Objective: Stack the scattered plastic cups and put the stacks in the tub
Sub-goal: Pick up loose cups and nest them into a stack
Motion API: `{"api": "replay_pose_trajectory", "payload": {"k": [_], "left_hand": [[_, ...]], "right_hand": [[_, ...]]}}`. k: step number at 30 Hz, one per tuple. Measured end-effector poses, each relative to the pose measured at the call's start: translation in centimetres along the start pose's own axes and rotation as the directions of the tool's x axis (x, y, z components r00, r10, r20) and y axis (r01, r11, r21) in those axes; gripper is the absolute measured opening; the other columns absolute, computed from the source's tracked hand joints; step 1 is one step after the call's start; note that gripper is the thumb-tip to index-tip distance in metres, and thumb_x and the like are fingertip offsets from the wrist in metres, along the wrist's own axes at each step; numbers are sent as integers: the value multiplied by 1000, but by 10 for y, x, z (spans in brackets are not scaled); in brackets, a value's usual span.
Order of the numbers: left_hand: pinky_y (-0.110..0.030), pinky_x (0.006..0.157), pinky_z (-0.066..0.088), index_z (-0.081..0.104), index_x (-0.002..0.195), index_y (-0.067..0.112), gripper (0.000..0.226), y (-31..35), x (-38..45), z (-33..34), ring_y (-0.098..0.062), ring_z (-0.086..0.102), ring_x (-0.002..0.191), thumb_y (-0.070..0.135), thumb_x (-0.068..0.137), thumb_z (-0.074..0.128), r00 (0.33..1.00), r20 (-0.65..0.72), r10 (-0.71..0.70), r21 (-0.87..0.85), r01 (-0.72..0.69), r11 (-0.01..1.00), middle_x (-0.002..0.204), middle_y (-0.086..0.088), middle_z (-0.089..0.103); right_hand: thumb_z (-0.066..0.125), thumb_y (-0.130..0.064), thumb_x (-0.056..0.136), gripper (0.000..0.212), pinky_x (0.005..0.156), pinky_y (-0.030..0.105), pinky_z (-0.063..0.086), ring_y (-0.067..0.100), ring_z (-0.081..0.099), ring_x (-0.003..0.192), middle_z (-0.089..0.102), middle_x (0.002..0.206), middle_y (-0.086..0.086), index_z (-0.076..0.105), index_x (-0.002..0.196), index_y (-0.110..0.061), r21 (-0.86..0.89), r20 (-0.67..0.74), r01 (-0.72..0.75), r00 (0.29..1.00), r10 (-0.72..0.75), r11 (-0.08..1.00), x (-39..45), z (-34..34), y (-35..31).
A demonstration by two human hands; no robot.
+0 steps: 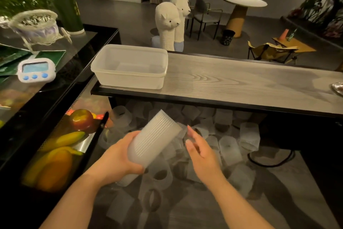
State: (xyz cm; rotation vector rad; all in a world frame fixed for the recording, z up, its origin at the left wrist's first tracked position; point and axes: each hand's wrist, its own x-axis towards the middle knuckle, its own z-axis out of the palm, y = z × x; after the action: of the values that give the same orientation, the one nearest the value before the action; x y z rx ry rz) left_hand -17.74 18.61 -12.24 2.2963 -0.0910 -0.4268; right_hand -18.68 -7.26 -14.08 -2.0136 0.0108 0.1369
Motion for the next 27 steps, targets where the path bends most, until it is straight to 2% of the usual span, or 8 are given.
{"api": "replay_pose_trajectory", "payload": {"k": [3,6,8,11,16,20,23,27], "left_hand": [[-21,71,47,23,138,49,100,-11,-6,-3,-7,53,94,30,64,87,997,-61,-51,13,52,999,110,25,45],[-17,66,45,23,138,48,99,-14,-11,-3,-8,52,92,28,66,87,996,-59,-65,37,67,997,110,25,43],[-16,66,45,22,134,50,98,-16,-15,-3,-8,53,94,29,65,88,998,-42,-55,45,57,997,111,26,43],[-16,69,47,23,133,52,98,-21,-18,-2,-7,54,98,30,63,88,999,-25,-45,47,46,998,114,27,44],[-18,71,47,22,131,53,98,-20,-18,3,-8,54,98,30,62,87,999,15,-52,77,51,996,114,27,44],[-25,82,52,23,131,59,100,-13,-11,11,-9,54,104,35,58,86,993,106,-47,113,35,993,119,24,46],[-26,84,53,24,129,62,98,0,-5,19,-6,54,106,38,57,85,983,182,-9,140,-17,990,121,26,46],[-21,77,49,27,134,57,97,22,5,30,-2,54,103,37,57,82,978,205,44,156,-77,985,118,30,46]], "right_hand": [[55,-58,91,55,107,33,44,10,49,126,38,146,-5,34,141,-50,-423,120,-123,974,190,898,-4,39,24],[62,-52,87,70,112,36,37,26,38,140,28,157,3,28,148,-47,-576,320,-96,887,332,812,-4,79,50],[57,-34,92,51,109,35,40,26,45,135,44,149,3,45,142,-42,-499,302,-156,891,340,853,-1,90,61],[57,-39,90,19,101,40,48,24,64,106,71,108,0,74,97,-33,-415,110,-265,935,337,871,1,87,76],[55,-21,95,24,69,33,45,31,66,91,72,94,6,69,111,-29,-454,-230,-247,961,156,856,3,37,66],[61,-15,92,9,63,35,48,26,62,72,63,77,-5,56,90,-23,-85,-512,-165,853,99,983,11,-11,40],[52,-10,92,24,65,50,56,21,67,64,61,83,-12,39,80,-27,-32,-431,-94,900,71,995,12,-39,21],[59,-25,92,21,68,48,56,23,64,68,60,73,-1,44,81,-32,-107,-175,-17,985,-2,994,5,-57,8]]}}
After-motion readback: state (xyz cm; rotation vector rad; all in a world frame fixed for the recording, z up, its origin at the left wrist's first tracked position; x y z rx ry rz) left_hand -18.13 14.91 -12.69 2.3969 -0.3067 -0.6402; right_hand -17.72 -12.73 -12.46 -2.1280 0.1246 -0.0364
